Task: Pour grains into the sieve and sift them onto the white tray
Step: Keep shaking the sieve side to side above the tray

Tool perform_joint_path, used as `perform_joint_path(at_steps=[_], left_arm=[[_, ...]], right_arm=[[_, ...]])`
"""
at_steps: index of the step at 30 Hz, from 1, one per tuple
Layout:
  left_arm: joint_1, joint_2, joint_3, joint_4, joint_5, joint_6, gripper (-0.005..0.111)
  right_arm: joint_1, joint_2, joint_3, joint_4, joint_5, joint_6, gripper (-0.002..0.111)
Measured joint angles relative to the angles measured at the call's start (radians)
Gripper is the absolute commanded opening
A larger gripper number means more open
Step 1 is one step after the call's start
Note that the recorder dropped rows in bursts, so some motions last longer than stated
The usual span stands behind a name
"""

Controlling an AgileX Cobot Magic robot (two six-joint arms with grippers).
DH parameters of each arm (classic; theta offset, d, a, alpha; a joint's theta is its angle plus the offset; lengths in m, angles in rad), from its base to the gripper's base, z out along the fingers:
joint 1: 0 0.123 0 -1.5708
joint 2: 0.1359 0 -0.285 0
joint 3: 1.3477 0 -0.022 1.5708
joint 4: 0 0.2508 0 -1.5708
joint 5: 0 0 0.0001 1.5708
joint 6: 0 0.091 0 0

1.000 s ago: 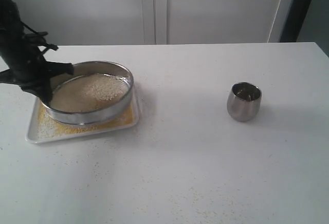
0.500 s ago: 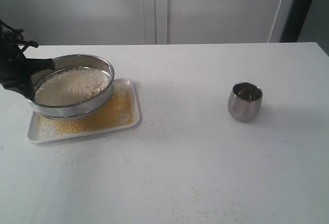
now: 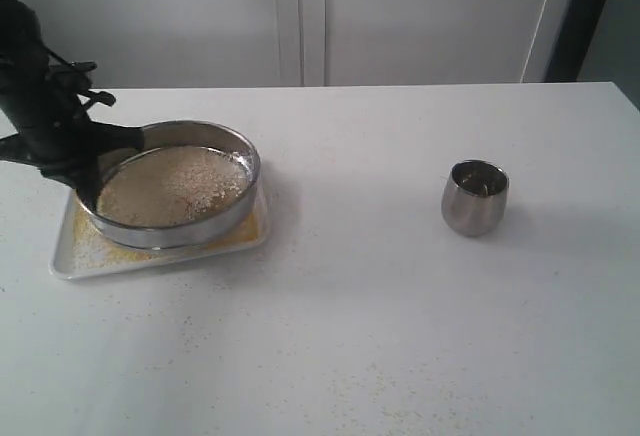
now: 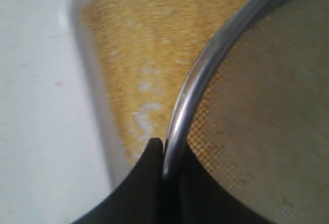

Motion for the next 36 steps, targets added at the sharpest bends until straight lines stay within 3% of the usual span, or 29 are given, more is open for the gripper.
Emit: perform_joint_path(at_steps=[3, 5, 7, 9, 11, 13, 16, 19, 22, 25, 29, 32, 36], left_arm=[[0.069, -0.019, -0.004, 0.016, 0.008, -0.062, 0.0], [0.083, -0.021, 0.013, -0.066, -0.049, 0.031, 0.0], [0.049, -0.014, 0.022, -0.125, -0.073, 0.129, 0.0], [0.003, -0.01, 0.007, -0.099, -0.033, 0.097, 0.0], [0.057, -0.027, -0.006, -0.049, 0.002, -0.011, 0.0], [0.101, -0.03, 0.012, -0.112, -0.059, 0.055, 0.0], [0.019, -0.006, 0.016, -0.13, -0.04, 0.13, 0.0], [0.057, -0.027, -0.002, -0.084, -0.007, 0.009, 0.0], [0.085, -0.027, -0.007, -0.128, -0.047, 0.084, 0.0], [0.029, 0.001, -0.017, -0.113, -0.001, 0.167, 0.0], [0.067, -0.012, -0.038, -0.059, 0.025, 0.006, 0.0], [0.088, -0.004, -0.036, -0.132, -0.009, 0.104, 0.0], [0.027, 0.02, -0.039, -0.129, 0.014, 0.163, 0.0]], right_arm=[[0.0, 0.0, 0.0, -0.002, 0.0, 0.0, 0.0], [0.0, 0.0, 0.0, 0.0, 0.0, 0.0, 0.0], [0.0, 0.0, 0.0, 0.0, 0.0, 0.0, 0.0], [0.0, 0.0, 0.0, 0.0, 0.0, 0.0, 0.0], [0.0, 0.0, 0.0, -0.002, 0.0, 0.0, 0.0], [0.0, 0.0, 0.0, 0.0, 0.0, 0.0, 0.0], [0.0, 0.0, 0.0, 0.0, 0.0, 0.0, 0.0], [0.0, 0.0, 0.0, -0.002, 0.0, 0.0, 0.0], [0.0, 0.0, 0.0, -0.002, 0.0, 0.0, 0.0], [0.0, 0.0, 0.0, -0.002, 0.0, 0.0, 0.0], [0.0, 0.0, 0.0, -0.002, 0.0, 0.0, 0.0], [0.0, 0.0, 0.0, -0.002, 0.0, 0.0, 0.0], [0.0, 0.0, 0.0, -0.002, 0.0, 0.0, 0.0]])
